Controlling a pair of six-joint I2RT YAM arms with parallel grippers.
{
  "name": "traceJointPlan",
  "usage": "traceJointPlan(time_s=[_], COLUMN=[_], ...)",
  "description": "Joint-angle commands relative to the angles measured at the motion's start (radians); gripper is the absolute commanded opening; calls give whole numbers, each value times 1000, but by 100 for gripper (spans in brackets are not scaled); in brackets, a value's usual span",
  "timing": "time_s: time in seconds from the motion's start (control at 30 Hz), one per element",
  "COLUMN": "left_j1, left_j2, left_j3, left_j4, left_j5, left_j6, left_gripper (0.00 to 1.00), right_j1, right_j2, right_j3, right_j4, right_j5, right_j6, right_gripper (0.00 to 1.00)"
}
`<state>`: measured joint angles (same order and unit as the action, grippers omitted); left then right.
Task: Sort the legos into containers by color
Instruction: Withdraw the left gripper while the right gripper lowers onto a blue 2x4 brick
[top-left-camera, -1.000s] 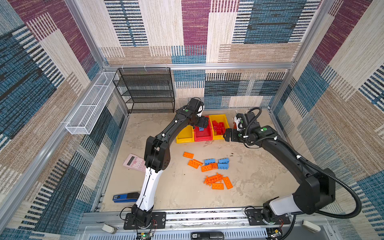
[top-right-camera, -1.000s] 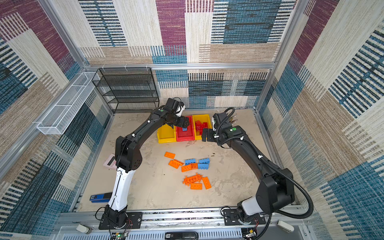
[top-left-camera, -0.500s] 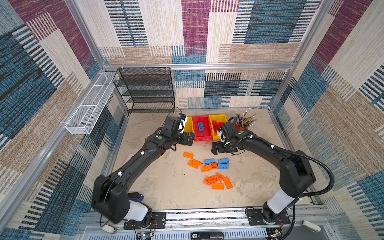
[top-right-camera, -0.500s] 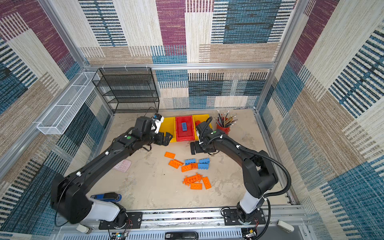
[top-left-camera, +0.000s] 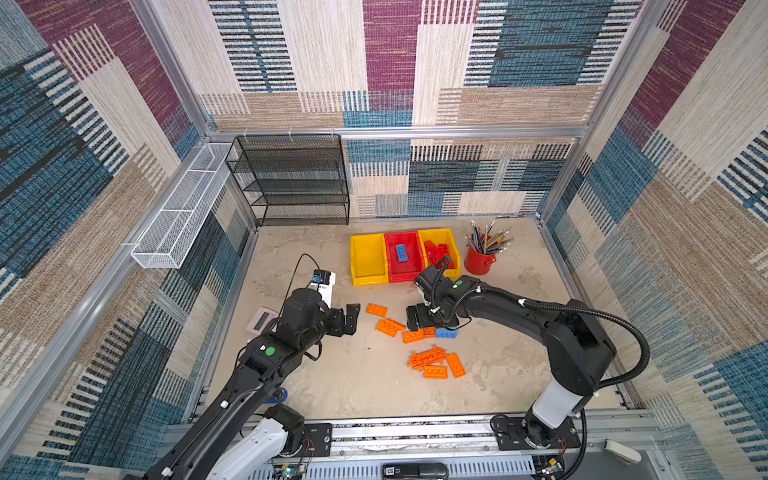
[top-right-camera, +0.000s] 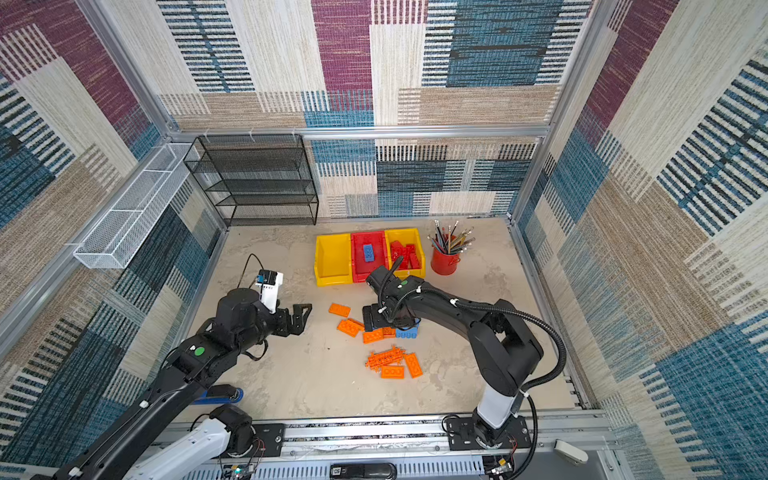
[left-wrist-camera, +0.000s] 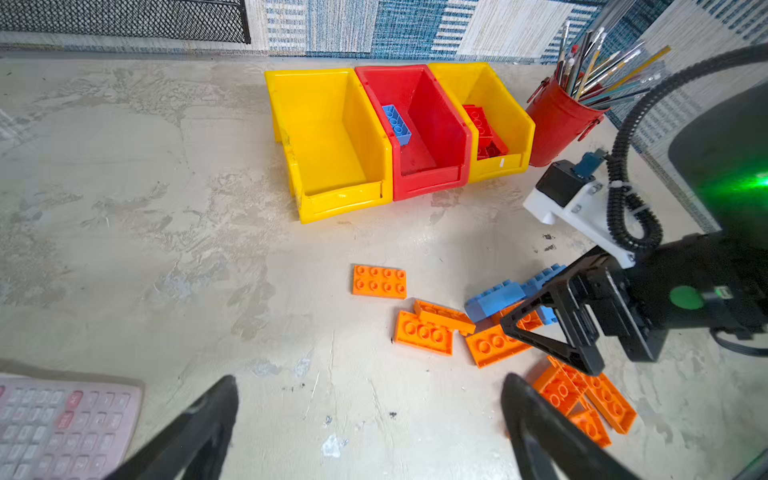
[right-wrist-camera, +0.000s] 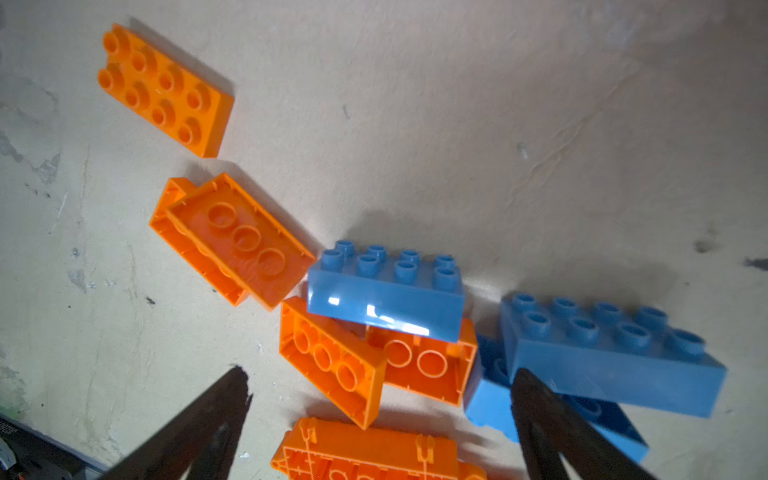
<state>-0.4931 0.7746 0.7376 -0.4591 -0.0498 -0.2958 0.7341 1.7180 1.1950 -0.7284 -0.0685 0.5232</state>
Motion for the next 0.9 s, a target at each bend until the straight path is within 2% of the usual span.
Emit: traceJointPlan(time_s=[0.0, 0.27, 0.6, 0.87], left_j1=[2, 1, 2, 1], left_j2=[-62, -101, -152, -161], left_j3=[-36, -37, -31, -35], left_j4=[-18, -36, -60, -62], left_j5=[-18, -4, -11, -10], left_j6=[-48, -31, -23, -37], left_gripper=[99, 99, 99, 99], right_j1=[20, 30, 28, 28], right_j2=[26, 71, 146, 178], right_j3=[22, 50, 130, 120], right_j4=[30, 40, 0, 7], right_j5=[26, 82, 160, 158], right_j6=[60, 113, 96, 79], right_gripper=[99, 99, 97, 80])
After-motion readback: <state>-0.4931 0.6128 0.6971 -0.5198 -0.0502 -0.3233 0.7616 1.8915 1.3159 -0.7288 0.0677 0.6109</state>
